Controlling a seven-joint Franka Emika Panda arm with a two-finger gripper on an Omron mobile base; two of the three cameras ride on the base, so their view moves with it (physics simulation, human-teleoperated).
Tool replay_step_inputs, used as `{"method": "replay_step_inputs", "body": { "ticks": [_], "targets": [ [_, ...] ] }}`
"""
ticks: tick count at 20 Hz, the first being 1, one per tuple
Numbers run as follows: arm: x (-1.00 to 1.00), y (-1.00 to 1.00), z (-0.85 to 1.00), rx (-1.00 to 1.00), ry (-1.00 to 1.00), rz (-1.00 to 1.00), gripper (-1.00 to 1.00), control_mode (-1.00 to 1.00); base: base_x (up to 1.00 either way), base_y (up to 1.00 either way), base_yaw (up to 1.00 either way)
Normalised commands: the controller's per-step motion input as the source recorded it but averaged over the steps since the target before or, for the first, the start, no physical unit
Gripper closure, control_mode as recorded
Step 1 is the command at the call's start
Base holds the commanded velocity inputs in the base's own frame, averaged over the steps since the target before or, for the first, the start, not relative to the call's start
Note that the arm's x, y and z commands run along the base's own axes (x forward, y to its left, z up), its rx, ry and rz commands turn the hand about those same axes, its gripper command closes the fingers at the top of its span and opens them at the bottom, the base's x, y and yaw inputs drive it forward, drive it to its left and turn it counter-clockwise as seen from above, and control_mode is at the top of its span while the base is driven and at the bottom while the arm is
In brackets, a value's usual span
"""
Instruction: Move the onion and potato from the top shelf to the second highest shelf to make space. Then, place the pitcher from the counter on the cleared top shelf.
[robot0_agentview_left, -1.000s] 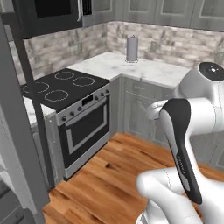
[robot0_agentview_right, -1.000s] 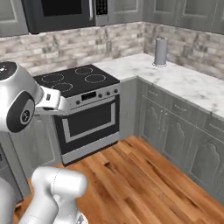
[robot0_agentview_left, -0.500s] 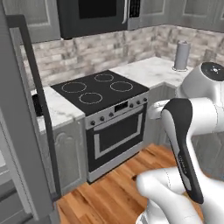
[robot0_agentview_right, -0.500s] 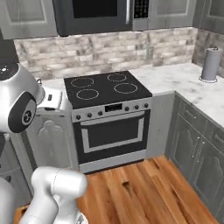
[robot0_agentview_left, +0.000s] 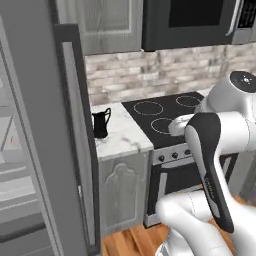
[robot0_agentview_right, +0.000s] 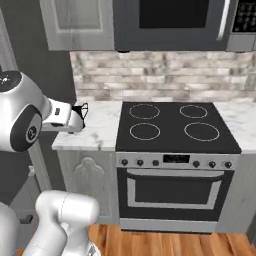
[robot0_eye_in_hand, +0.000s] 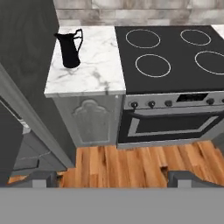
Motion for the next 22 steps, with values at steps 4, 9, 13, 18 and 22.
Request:
{"method": "replay_step_inputs", "body": {
  "ticks": [4,9,13,18,22],
  "targets": [
    [0.00,0.00,0.00,0.00,0.00,0.00,-1.00,1.00,0.80,-0.08,0.57],
    [0.00,0.00,0.00,0.00,0.00,0.00,-1.00,1.00,0.59,-0.24,0.56],
    [0.00,0.00,0.00,0.00,0.00,0.00,-1.00,1.00,0.12,-0.66,0.47],
    [0.00,0.00,0.00,0.00,0.00,0.00,-1.00,1.00,0.06,-0.71,0.42],
    [0.00,0.00,0.00,0.00,0.00,0.00,-1.00,1.00,0.35,-0.41,0.36]
  ]
}}
